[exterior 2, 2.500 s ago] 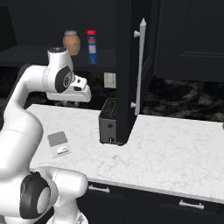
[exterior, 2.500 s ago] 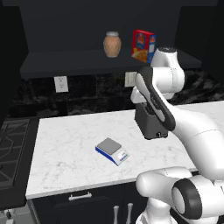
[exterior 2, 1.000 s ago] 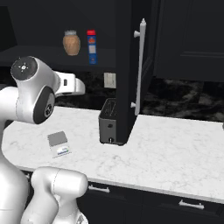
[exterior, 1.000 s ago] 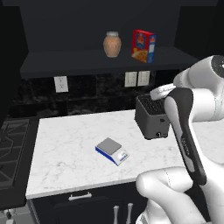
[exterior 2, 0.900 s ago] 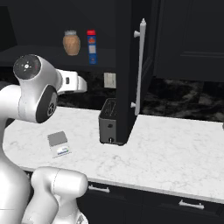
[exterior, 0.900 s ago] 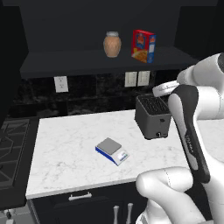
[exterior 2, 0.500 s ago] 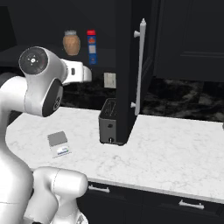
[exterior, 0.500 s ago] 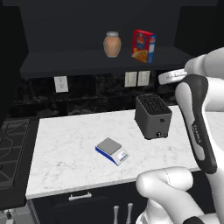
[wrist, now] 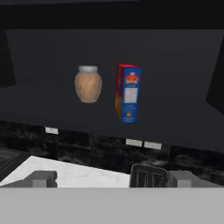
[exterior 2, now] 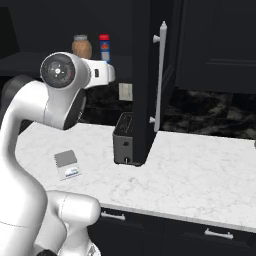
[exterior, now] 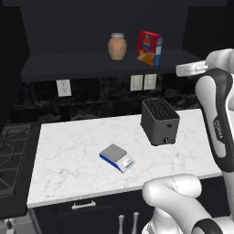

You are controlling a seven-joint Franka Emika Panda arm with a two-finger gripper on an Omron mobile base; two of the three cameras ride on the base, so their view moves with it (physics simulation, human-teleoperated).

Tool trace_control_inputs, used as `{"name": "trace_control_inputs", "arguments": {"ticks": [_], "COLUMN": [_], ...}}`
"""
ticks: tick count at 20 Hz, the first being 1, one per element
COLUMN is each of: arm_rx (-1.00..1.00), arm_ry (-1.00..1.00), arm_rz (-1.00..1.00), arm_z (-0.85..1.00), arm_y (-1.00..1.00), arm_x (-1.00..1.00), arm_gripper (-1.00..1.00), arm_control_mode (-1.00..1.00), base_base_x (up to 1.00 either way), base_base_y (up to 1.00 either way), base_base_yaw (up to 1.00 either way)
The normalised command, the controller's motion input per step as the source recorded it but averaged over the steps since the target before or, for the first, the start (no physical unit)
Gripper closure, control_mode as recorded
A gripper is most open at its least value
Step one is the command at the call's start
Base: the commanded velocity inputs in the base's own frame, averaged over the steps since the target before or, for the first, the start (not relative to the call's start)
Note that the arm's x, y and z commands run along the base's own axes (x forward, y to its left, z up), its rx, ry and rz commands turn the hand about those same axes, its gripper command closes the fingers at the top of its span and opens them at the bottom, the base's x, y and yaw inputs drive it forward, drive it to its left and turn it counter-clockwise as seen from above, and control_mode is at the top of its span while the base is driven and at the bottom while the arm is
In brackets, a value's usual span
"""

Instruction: Pick the boxed food and place it on the digital scale for weighing, and close the cabinet.

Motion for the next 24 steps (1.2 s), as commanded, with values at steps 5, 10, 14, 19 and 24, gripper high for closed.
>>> {"name": "trace_control_inputs", "arguments": {"ticks": [5, 10, 14, 19, 24], "arm_rx": [0.00, 0.00, 0.00, 0.00, 0.00], "arm_ry": [-0.21, -0.09, 0.00, 0.00, 0.00], "arm_rz": [0.01, 0.03, 0.03, 0.03, 0.02], "arm_z": [0.32, 0.18, 0.04, 0.02, 0.00], "arm_y": [-0.04, 0.00, 0.00, 0.00, 0.00], "arm_x": [0.09, 0.16, 0.47, 0.48, 0.44], "arm_gripper": [-1.00, -1.00, -1.00, -1.00, -1.00], "arm_control_mode": [-1.00, -1.00, -1.00, -1.00, -1.00], "base_base_x": [0.00, 0.00, 0.00, 0.00, 0.00], "base_base_y": [0.00, 0.00, 0.00, 0.00, 0.00], "base_base_yaw": [0.00, 0.00, 0.00, 0.00, 0.00]}}
